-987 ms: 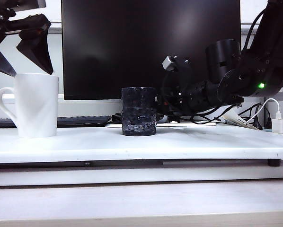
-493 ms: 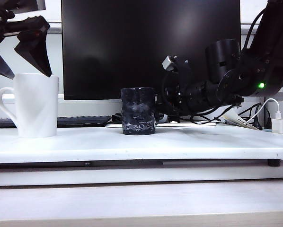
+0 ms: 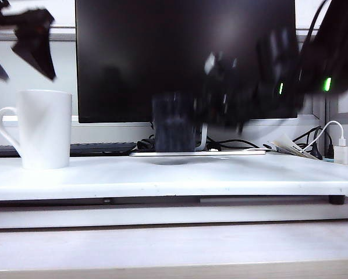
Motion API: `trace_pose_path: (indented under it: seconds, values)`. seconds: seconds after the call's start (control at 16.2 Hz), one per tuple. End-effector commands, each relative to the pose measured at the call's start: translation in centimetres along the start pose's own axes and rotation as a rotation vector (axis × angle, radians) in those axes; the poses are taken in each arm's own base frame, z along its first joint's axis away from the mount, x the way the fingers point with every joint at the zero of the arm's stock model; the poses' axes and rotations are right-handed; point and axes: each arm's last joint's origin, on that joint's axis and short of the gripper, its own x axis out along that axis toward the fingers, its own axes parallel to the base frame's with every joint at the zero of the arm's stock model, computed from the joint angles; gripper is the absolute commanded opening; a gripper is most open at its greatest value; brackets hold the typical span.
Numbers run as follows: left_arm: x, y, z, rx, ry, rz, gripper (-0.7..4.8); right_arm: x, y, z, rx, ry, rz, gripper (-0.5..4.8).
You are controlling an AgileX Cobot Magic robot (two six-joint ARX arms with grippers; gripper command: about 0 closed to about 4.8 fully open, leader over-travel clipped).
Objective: Carefully pick up the black cup and pour some water from the black cup into the white cup.
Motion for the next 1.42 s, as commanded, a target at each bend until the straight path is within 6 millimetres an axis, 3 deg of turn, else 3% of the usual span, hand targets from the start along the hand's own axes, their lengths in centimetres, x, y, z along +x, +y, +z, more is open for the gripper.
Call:
trace_pose_path:
  seconds: [0.06,0.19,0.31,0.49,0.68,1.05,1.23,1.42]
  values:
    - [-2.1,1.0,1.1,-0.018,-0.113,0.043,4.79,-1.9,1.2,5.3,-0.018,-0.088,0.014,-0.06]
    - [-3.6,2.1,1.4,-0.047,-0.178,0.027,4.79,-2.8,2.4,10.2,-0.019,-0.1,0.03,-0.06]
    - [-4.1,3.3,1.4,-0.152,-0.2,-0.016,4.79,-2.1,3.5,14.7,-0.017,-0.089,0.062,-0.06]
    - [-4.1,4.2,1.3,-0.125,-0.205,-0.027,4.79,-0.9,6.2,19.3,-0.062,-0.178,0.079,-0.06]
    - [-4.0,3.9,1.1,-0.137,-0.187,-0.094,4.79,2.1,7.4,19.2,-0.041,-0.114,0.112,-0.06]
    - [-3.9,3.8,0.4,-0.131,-0.108,-0.1,4.79,8.8,8.2,14.6,-0.054,0.031,0.109,-0.06]
    - [-3.8,3.8,-0.2,-0.119,-0.051,-0.08,4.79,10.4,8.0,14.2,-0.132,0.051,0.071,-0.06]
    - [-3.8,3.8,-0.2,-0.119,-0.051,-0.079,4.79,10.5,8.5,14.8,-0.216,0.029,0.068,-0.06]
